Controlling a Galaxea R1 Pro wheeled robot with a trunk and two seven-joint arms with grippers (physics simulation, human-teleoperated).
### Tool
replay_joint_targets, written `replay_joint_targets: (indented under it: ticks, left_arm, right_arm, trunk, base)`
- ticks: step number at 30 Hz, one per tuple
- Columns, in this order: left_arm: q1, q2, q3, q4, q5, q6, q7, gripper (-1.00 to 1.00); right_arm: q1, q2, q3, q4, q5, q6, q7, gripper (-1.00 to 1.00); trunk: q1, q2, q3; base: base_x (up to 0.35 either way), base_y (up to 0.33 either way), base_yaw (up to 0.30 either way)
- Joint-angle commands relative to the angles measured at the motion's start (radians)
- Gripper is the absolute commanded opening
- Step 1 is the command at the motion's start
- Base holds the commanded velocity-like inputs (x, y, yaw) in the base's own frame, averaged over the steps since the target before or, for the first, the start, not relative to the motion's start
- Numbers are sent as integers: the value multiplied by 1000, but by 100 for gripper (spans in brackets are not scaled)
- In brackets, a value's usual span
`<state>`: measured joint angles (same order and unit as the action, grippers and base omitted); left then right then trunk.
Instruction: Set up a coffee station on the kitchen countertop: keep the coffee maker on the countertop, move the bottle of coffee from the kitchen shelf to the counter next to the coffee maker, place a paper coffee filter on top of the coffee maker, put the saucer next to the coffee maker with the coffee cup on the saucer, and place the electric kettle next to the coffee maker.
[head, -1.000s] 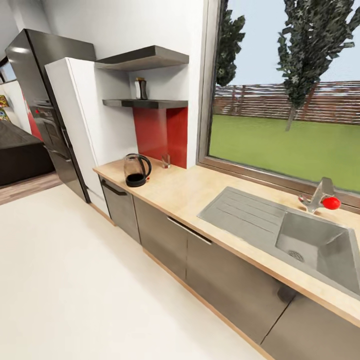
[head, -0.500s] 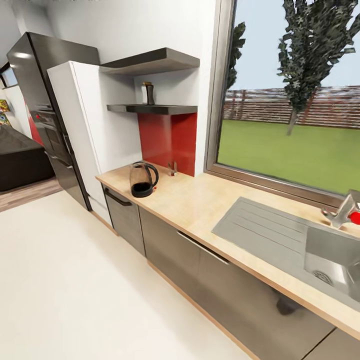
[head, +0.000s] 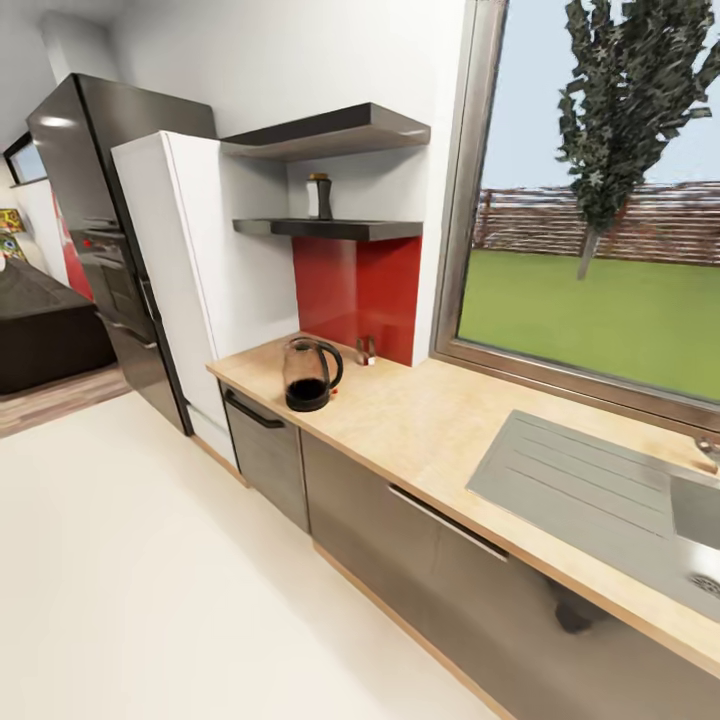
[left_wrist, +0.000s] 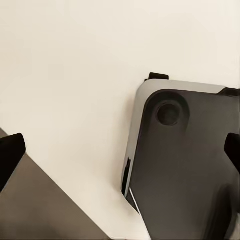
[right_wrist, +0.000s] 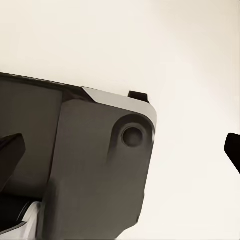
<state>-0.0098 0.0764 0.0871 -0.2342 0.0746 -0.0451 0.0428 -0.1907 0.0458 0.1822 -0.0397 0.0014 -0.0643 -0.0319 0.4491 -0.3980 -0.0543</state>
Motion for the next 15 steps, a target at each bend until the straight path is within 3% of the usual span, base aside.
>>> replay_joint_targets:
  ticks: [1,15]
  left_arm:
    - [-1,0,0,1,8,-3,0,100]
    - [-1,-1,-1,1,7,-3,0,100]
  right_arm:
    - [-1,0,5,1,0,-3,-3,100]
    - [-1,0,5,1,0,-3,-3,100]
  trunk:
    - [1,-2,-1]
    - [1,-2,21]
  base:
    - [170,298,0]
    - [170,298,0]
